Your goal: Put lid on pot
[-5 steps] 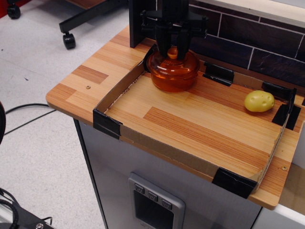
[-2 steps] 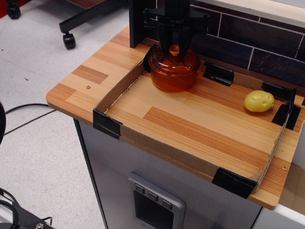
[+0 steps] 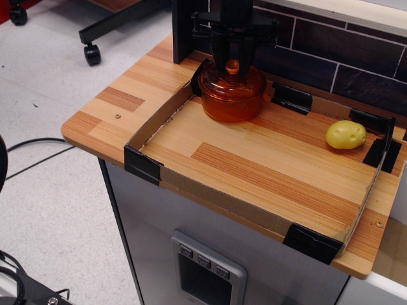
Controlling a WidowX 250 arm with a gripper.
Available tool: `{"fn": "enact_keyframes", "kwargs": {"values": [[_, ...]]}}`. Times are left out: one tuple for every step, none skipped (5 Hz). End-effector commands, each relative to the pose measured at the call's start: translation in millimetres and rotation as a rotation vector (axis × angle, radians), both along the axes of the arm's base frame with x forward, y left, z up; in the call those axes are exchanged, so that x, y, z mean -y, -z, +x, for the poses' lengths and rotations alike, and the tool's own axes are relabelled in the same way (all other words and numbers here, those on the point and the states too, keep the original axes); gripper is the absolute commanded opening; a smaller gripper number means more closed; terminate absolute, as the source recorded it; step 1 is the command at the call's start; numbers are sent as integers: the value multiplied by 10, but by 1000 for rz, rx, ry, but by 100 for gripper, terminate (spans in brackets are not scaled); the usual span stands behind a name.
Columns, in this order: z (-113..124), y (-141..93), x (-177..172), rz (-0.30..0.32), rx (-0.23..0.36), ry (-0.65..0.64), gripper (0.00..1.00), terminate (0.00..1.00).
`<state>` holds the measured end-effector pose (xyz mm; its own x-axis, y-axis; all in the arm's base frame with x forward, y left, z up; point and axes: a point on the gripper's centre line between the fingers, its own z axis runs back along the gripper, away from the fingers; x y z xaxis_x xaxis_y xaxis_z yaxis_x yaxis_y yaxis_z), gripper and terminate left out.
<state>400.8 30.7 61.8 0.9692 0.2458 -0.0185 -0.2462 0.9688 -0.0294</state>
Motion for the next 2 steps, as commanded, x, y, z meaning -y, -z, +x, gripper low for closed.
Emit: {"fn": "enact_keyframes", "kwargs": {"values": [[61,-268,-38,12,69,24,100,0],[14,-389,12,-3,97,48,100,0]]}}
